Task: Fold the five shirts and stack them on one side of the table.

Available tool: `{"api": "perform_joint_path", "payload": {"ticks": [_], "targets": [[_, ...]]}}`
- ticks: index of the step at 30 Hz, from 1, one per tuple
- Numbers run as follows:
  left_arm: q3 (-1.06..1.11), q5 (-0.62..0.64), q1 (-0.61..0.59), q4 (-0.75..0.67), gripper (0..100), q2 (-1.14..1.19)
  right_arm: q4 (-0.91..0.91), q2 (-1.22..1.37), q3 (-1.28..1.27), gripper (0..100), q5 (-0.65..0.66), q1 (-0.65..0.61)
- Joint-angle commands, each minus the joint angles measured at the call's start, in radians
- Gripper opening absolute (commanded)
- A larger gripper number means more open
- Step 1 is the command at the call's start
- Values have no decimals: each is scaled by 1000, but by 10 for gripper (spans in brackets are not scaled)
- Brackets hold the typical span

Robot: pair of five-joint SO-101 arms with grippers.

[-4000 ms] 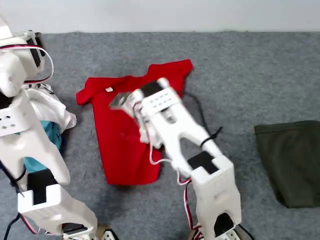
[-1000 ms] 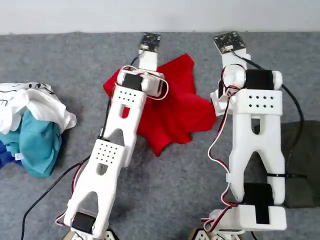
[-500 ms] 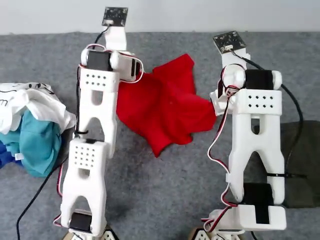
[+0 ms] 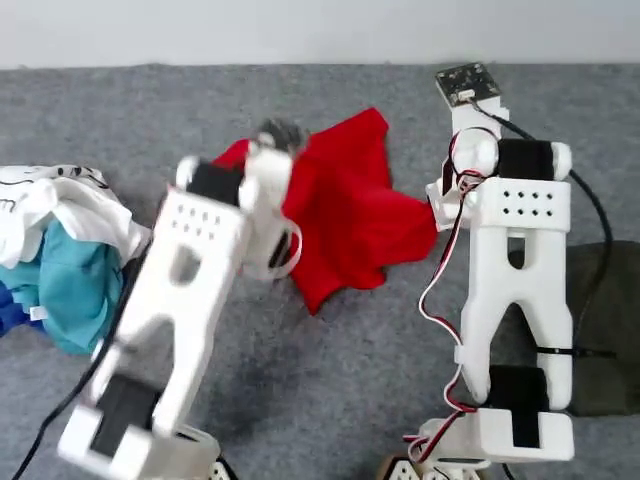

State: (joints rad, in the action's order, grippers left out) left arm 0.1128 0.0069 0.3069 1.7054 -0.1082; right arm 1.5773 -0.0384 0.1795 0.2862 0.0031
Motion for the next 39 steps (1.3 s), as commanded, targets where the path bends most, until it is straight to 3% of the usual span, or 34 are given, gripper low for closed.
{"api": "perform_joint_path", "payload": {"ticks": [1,18,24,29,39], "targets": [[189,-89,68,-97,136,-163,-12,-38,3,11,-5,5],[605,-21,175,-672,163,-164,-5,-38,3,11,-5,5],[682,-20,170,-790,163,-164,-5,-38,3,11,-5,5],[750,81,170,-947,163,-163,-5,-38,3,11,-5,5],[759,91,169,-1028,160,-52,-5,-42,3,11,-5,5]]}}
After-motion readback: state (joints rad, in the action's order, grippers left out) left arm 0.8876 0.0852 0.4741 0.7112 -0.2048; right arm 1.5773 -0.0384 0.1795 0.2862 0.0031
